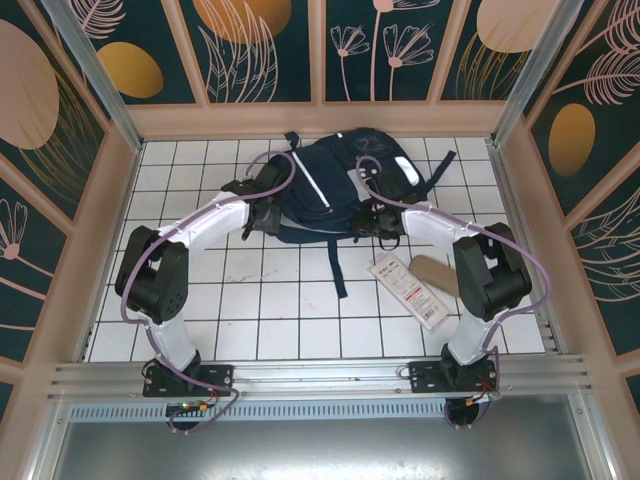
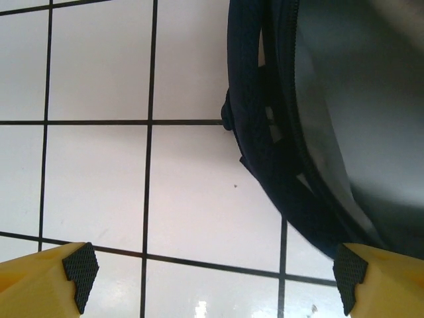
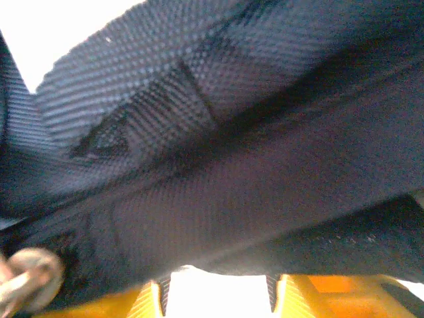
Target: Pack the student bag
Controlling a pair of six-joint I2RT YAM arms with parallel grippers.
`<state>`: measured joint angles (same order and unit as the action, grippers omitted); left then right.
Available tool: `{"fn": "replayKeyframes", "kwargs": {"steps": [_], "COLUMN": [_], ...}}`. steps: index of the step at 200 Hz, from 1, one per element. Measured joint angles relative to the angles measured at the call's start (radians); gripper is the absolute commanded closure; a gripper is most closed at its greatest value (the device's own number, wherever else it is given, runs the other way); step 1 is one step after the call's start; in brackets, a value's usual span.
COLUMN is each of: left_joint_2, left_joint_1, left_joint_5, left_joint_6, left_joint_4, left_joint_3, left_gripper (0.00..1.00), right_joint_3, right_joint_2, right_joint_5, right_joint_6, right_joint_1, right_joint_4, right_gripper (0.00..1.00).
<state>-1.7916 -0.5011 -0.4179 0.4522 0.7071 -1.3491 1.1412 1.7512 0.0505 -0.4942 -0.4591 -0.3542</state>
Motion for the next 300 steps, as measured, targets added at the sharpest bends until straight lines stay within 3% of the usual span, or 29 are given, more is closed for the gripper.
{"fn": "replayKeyframes", "kwargs": {"steps": [18,52,90,136,210,266,300], "left_joint_2": [0.064,0.245,0.373,0.438,0.381,0.277,0.2], "left_joint_1": [0.005,0.005,0.005,-0.005,-0.187,-0.272,-0.319], "left_joint_5": [0.068,0.224,0.386,0.571,0.601,0.597,0.605], "left_joint_6": [0.005,0.049,0.124,0.274,0.448,0.503,0.529], "left_joint_4": [0.007,-0.043,-0.158,-0.358,-0.551,-0.604,-0.616], "left_joint_3": [0.001,0.029,0.121,0.32,0.424,0.427,0.425], "left_gripper": [0.07,0.08,0.12,0.14,0.16,0.17,0.21], "right_joint_3": [0.004,-0.047,-0.216,-0.445,-0.647,-0.655,-0.563], "right_joint_2": [-0.015,-0.142,-0.363,-0.467,-0.592,-0.571,-0.54], "right_joint_5": [-0.002,-0.019,-0.035,-0.051,-0.032,0.09,0.1], "right_joint_6": [0.008,0.017,0.01,-0.023,-0.161,-0.359,-0.38], "right_joint_1": [0.004,0.004,0.005,0.007,0.015,-0.149,-0.184], "right_joint_4": [0.0,-0.01,-0.025,-0.073,-0.025,0.129,0.104], "right_gripper": [0.47,0.46,0.45,0.42,0.42,0.44,0.41]}}
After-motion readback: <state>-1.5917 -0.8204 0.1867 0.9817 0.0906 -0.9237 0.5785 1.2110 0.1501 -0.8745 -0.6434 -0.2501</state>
